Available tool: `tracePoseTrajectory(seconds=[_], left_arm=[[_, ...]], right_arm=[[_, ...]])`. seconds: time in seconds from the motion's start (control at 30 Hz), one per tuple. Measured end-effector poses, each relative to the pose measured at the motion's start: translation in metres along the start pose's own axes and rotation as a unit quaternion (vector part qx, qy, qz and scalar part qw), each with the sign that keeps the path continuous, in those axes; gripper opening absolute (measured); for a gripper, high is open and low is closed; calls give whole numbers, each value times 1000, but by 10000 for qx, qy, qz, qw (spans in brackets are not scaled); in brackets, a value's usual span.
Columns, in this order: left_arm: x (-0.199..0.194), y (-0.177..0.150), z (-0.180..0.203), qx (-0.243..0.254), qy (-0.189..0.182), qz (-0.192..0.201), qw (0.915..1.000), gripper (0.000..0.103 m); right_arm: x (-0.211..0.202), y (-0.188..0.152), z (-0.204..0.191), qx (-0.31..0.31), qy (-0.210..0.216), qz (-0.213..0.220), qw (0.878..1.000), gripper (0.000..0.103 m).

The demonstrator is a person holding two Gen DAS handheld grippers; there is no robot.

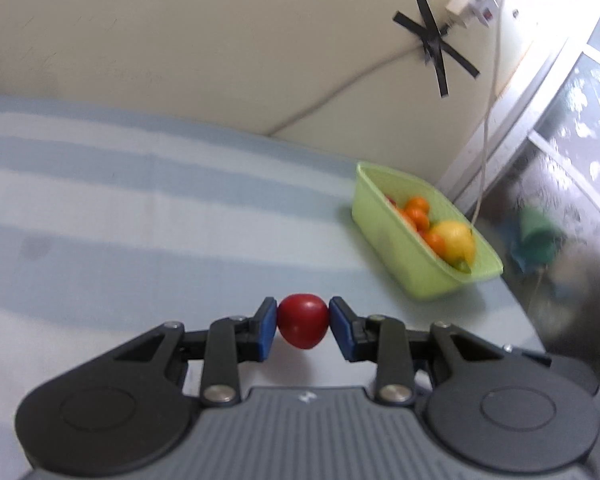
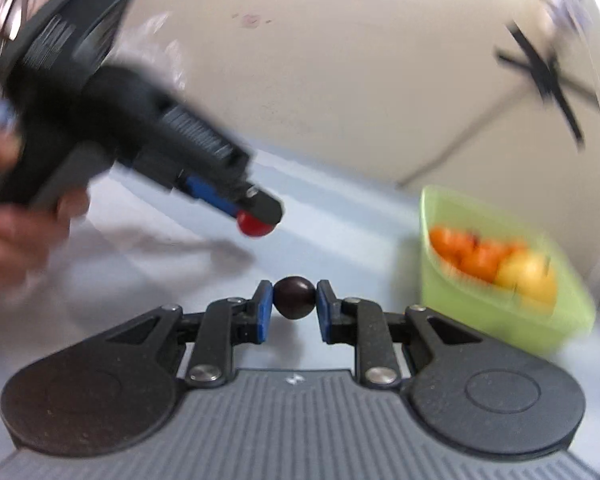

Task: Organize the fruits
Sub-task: 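Grasp the red tomato with the left tool while the right grasps the dark tomato, then hold the red and dark tomatoes just above the table with both tools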

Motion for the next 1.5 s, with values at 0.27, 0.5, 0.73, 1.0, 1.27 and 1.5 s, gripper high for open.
tracePoseTrajectory(seconds=[0.27, 0.5, 0.73, 1.0, 1.27, 1.5], left_arm=[[-11, -17, 6, 371, 42, 171, 9992, 33], [-13, -23, 16, 792, 113, 304, 9963, 36], [-12, -23, 18, 833, 74, 327, 9960, 43], [-12, -23, 17, 822, 62, 319, 9961, 45], [-14, -20, 11, 520, -127, 312, 9981, 49], [-14, -20, 12, 486, -146, 311, 9982, 49]], right_arm=[[-13, -13, 7, 1172, -259, 9, 9928, 27], [-19, -22, -8, 939, -289, 136, 9951, 28], [-15, -24, -11, 718, -301, 121, 9969, 30], [-13, -25, -10, 704, -294, 93, 9970, 32], [-13, -25, -12, 666, -298, 84, 9973, 47], [-15, -24, -11, 695, -273, 155, 9971, 47]])
Point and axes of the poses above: each gripper's, at about its wrist camera, not at the fingertips, and x roughly the way its jaws point, z to its right, y to its top, the point moved 8 cm from there along x, roughly the way its jaws point, and after that the axes turned 15 degrees about z, right-handed, at the moved point
